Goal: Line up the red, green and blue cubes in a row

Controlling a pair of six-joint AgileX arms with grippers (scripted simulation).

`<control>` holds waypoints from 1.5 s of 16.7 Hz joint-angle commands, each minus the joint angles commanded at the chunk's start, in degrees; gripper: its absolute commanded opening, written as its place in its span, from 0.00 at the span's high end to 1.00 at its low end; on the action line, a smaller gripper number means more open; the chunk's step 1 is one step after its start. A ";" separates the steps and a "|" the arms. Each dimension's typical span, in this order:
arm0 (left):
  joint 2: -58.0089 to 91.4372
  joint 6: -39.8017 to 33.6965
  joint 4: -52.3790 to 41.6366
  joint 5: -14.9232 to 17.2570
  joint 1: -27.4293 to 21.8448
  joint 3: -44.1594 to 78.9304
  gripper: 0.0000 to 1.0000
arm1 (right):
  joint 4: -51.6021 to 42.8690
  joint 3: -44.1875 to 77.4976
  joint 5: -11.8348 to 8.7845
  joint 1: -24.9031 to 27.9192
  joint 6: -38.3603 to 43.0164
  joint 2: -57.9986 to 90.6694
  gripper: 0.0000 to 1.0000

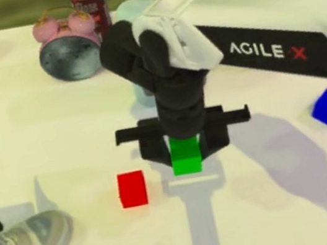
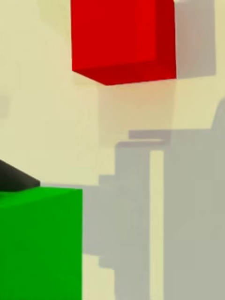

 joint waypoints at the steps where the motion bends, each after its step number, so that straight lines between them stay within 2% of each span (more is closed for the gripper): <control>1: 0.00 0.00 0.00 0.00 0.00 0.00 0.00 | 0.00 0.00 0.00 0.00 0.00 0.00 1.00; 5: 0.00 0.00 0.00 0.00 0.00 0.00 0.00 | 1.13 -0.93 -0.05 -0.20 -0.01 0.53 1.00; 12: 0.00 0.00 0.00 0.00 0.00 0.00 0.00 | 13.28 -9.24 0.04 0.02 0.09 3.96 1.00; 16: 0.00 0.00 0.00 0.00 0.00 0.00 0.00 | 13.59 -9.49 0.04 0.05 0.10 4.10 1.00; 25: 0.00 0.00 0.00 0.00 0.00 0.00 0.00 | 13.59 -9.49 0.04 0.05 0.10 4.10 0.32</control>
